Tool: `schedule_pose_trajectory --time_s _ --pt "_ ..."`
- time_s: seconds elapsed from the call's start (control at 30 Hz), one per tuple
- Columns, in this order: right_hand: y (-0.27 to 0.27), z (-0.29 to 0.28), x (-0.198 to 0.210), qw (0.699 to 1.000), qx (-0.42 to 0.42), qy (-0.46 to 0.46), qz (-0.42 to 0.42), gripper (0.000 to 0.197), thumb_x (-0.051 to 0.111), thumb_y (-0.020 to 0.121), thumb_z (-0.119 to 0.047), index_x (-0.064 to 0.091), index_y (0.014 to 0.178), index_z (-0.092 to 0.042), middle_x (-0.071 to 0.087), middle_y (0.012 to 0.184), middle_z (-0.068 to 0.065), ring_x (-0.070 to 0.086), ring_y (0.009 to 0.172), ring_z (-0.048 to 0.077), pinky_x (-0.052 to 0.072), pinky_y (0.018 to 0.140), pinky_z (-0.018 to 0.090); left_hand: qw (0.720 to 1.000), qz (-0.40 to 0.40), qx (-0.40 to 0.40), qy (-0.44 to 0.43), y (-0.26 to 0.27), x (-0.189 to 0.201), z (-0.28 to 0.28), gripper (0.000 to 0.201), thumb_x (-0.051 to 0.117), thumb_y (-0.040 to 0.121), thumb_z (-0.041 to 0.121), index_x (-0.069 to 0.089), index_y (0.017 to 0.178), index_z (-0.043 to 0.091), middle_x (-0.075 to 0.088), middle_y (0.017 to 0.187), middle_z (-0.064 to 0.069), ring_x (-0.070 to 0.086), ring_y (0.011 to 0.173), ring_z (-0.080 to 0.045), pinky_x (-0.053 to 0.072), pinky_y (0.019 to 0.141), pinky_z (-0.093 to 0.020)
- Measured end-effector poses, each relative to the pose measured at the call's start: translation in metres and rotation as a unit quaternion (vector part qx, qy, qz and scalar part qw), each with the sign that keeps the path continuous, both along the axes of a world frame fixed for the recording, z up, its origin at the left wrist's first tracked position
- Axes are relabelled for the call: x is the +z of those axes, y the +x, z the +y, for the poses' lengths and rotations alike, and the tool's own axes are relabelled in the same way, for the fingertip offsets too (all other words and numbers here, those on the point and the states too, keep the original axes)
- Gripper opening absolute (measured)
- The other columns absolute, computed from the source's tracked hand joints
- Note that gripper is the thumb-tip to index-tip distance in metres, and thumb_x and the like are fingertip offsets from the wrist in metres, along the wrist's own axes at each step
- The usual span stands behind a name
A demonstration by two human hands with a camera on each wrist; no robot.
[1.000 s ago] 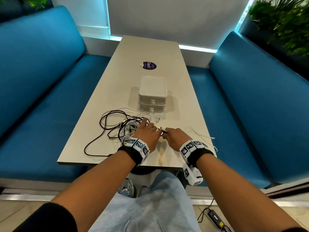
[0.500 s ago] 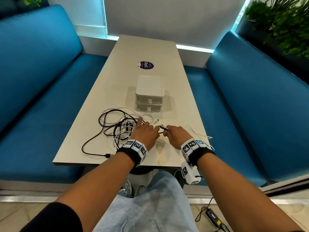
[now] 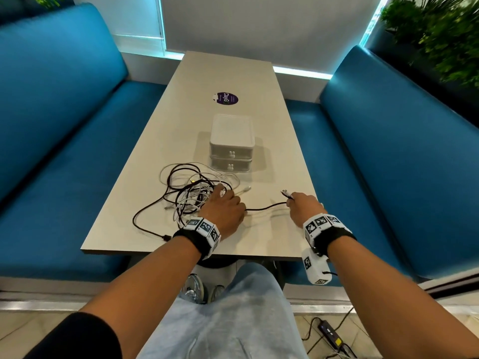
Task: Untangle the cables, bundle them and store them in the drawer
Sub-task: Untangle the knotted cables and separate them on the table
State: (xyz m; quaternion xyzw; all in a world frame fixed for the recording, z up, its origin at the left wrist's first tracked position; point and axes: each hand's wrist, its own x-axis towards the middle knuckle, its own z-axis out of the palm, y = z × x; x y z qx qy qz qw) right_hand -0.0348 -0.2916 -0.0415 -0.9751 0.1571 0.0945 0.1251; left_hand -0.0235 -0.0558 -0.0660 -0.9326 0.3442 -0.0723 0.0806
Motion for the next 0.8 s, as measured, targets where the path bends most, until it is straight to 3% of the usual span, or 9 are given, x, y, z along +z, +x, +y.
schedule_pose_trajectory --time_s 0.2,0.33,0.47,0.53,0.6,0.67,0.8 --pt "0.001 0.026 -0.004 0.997 0.050 0.027 -0.055 0.031 0.030 0.104 -0.036 0.051 0.114 -0.015 0.063 0.097 0.017 0.056 0.078 0.035 0.043 0.066 0.036 1.000 0.011 -0.006 0.009 0.000 -0.003 -0.003 0.042 0.034 0.101 0.041 0.071 0.098 0.022 0.069 0.097 0.004 0.052 0.109 -0.025 0.020 0.109 -0.052" --pt "0.001 0.048 -0.005 0.985 0.105 0.094 -0.104 0.040 0.028 0.104 -0.040 0.038 0.141 -0.027 0.066 0.097 0.021 0.061 0.088 0.042 0.052 0.079 0.045 0.999 0.024 -0.002 0.025 0.002 0.000 -0.007 0.041 0.034 0.099 0.037 0.072 0.097 0.021 0.069 0.097 0.002 0.051 0.110 -0.026 0.020 0.108 -0.052" --pt "0.002 0.058 -0.001 0.979 0.143 0.108 -0.093 0.048 0.028 0.104 -0.040 0.026 0.151 -0.029 0.066 0.102 0.020 0.061 0.093 0.039 0.050 0.083 0.044 0.999 0.032 -0.001 0.037 0.003 -0.002 -0.007 0.039 0.035 0.098 0.036 0.071 0.101 0.022 0.068 0.097 0.003 0.050 0.111 -0.026 0.020 0.109 -0.052" --pt "0.000 0.060 0.001 0.975 0.166 0.116 -0.093 0.044 0.031 0.105 -0.036 0.036 0.146 -0.023 0.066 0.103 0.021 0.061 0.095 0.039 0.047 0.079 0.037 0.999 0.017 -0.009 0.029 0.003 -0.003 -0.006 0.038 0.036 0.097 0.035 0.071 0.100 0.021 0.068 0.095 0.002 0.052 0.108 -0.027 0.022 0.107 -0.051" --pt "-0.002 0.062 -0.002 0.971 0.195 0.119 -0.076 0.034 0.036 0.104 -0.029 0.054 0.125 -0.011 0.066 0.104 0.020 0.059 0.098 0.039 0.039 0.074 0.033 1.000 0.003 -0.017 0.014 0.003 -0.003 -0.007 0.035 0.037 0.098 0.033 0.070 0.100 0.020 0.067 0.095 0.001 0.054 0.106 -0.027 0.024 0.105 -0.051" --pt "-0.003 0.065 -0.007 0.973 0.198 0.118 -0.026 0.030 0.039 0.103 -0.029 0.059 0.107 -0.008 0.065 0.104 0.018 0.059 0.100 0.037 0.039 0.076 0.035 1.000 0.000 -0.015 0.000 0.003 -0.005 -0.007 0.032 0.037 0.098 0.029 0.067 0.105 0.019 0.066 0.099 0.000 0.055 0.108 -0.027 0.025 0.105 -0.051" --pt "-0.001 0.066 -0.012 0.975 0.178 0.131 0.021 0.031 0.041 0.101 -0.029 0.064 0.104 -0.008 0.065 0.109 0.016 0.059 0.102 0.033 0.041 0.081 0.035 1.000 -0.001 -0.006 -0.021 0.001 -0.009 -0.007 0.028 0.034 0.097 0.026 0.058 0.109 0.018 0.063 0.108 -0.002 0.051 0.111 -0.027 0.026 0.102 -0.048"
